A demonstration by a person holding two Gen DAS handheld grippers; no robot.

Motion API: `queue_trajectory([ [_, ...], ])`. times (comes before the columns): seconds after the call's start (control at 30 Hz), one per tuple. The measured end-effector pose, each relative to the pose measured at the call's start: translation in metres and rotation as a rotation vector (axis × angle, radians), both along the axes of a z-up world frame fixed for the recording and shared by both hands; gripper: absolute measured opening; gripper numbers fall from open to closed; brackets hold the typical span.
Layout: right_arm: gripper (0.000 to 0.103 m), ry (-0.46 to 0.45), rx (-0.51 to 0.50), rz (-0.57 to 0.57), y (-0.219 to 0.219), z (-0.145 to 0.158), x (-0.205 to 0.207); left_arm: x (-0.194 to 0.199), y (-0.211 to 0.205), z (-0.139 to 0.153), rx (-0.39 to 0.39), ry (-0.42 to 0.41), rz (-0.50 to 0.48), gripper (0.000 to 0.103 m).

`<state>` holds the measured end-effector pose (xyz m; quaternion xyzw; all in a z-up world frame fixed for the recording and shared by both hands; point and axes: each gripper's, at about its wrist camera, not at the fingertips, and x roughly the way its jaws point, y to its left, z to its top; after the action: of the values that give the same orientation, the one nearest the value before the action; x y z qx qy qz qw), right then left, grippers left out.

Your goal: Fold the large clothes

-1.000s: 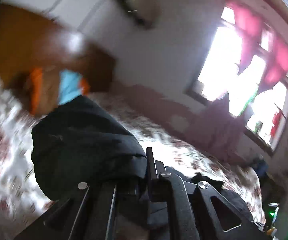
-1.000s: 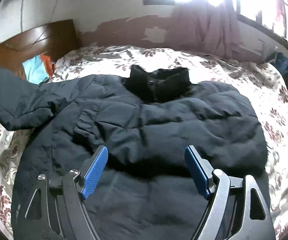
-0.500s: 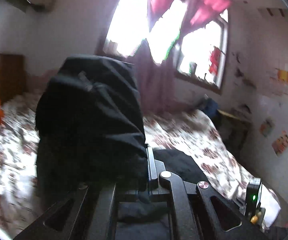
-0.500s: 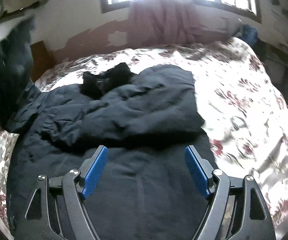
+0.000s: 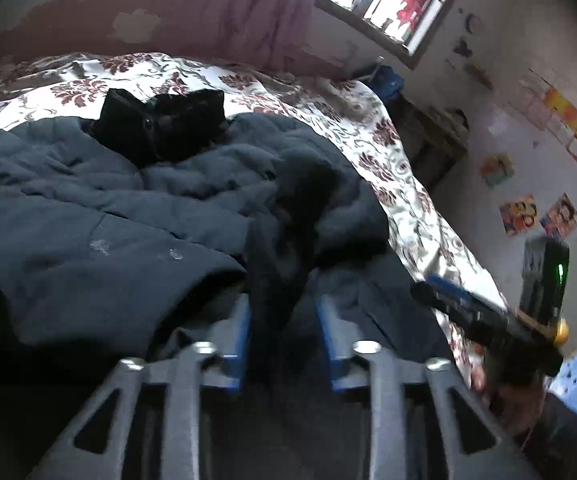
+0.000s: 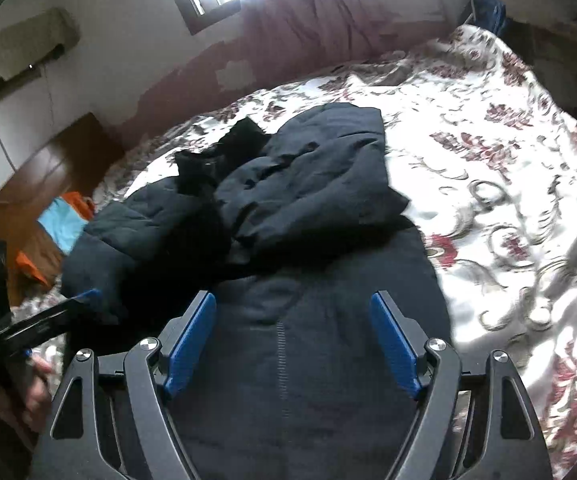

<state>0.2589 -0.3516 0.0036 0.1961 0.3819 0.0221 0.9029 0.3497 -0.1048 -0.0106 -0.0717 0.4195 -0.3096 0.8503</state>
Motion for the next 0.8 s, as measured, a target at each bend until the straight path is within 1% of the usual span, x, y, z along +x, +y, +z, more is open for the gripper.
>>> queue_trajectory([
  [0.03, 0.075, -0.001, 0.023, 0.012, 0.003, -0.001, 0.002, -0.006, 0.005, 0.001, -0.017, -0.011, 0.005, 0.075],
  [0.07, 0.075, -0.001, 0.042, 0.023, 0.006, -0.002, 0.004, -0.006, 0.008, 0.005, -0.034, -0.025, 0.016, 0.09],
  [0.1, 0.075, 0.003, 0.061, 0.036, 0.009, -0.004, 0.008, -0.014, 0.018, 0.008, -0.067, -0.055, 0.038, 0.091],
  [0.17, 0.075, 0.033, 0.09, 0.056, 0.016, -0.01, 0.016, -0.018, 0.03, 0.016, -0.108, -0.07, 0.042, 0.092],
  [0.23, 0.075, 0.078, 0.081, 0.053, 0.026, -0.018, 0.024, -0.022, 0.045, 0.019, -0.111, -0.07, 0.083, 0.092],
  [0.3, 0.075, 0.119, 0.038, 0.043, 0.035, -0.026, 0.03, -0.025, 0.066, 0.022, -0.078, -0.083, 0.148, 0.092],
  [0.4, 0.073, 0.153, 0.039, 0.035, 0.045, -0.038, 0.036, -0.026, 0.097, 0.021, 0.031, -0.102, 0.286, 0.092],
  [0.47, 0.063, 0.143, 0.029, 0.05, 0.051, -0.038, 0.038, -0.025, 0.122, 0.017, 0.071, -0.097, 0.362, 0.092],
  [0.5, 0.047, 0.137, 0.025, 0.057, 0.053, -0.036, 0.039, -0.024, 0.138, 0.013, 0.087, -0.086, 0.409, 0.092],
  [0.53, 0.027, 0.136, 0.033, 0.069, 0.056, -0.034, 0.04, -0.023, 0.148, 0.011, 0.092, -0.074, 0.434, 0.092],
  [0.63, 0.008, 0.131, 0.014, 0.081, 0.06, -0.025, 0.044, -0.021, 0.183, 0.003, 0.1, -0.034, 0.512, 0.092],
  [0.67, 0.007, 0.115, 0.007, 0.094, 0.062, -0.018, 0.045, -0.019, 0.191, 0.001, 0.097, -0.025, 0.533, 0.092],
  [0.7, 0.005, 0.079, 0.001, 0.106, 0.063, -0.008, 0.045, -0.019, 0.197, 0.0, 0.093, -0.02, 0.547, 0.092],
  [0.73, 0.004, 0.052, -0.022, 0.107, 0.064, 0.003, 0.043, -0.018, 0.2, -0.001, 0.09, -0.017, 0.557, 0.092],
  [0.8, 0.004, -0.027, -0.119, 0.096, 0.067, 0.029, 0.043, -0.016, 0.207, 0.001, 0.089, -0.022, 0.57, 0.092],
])
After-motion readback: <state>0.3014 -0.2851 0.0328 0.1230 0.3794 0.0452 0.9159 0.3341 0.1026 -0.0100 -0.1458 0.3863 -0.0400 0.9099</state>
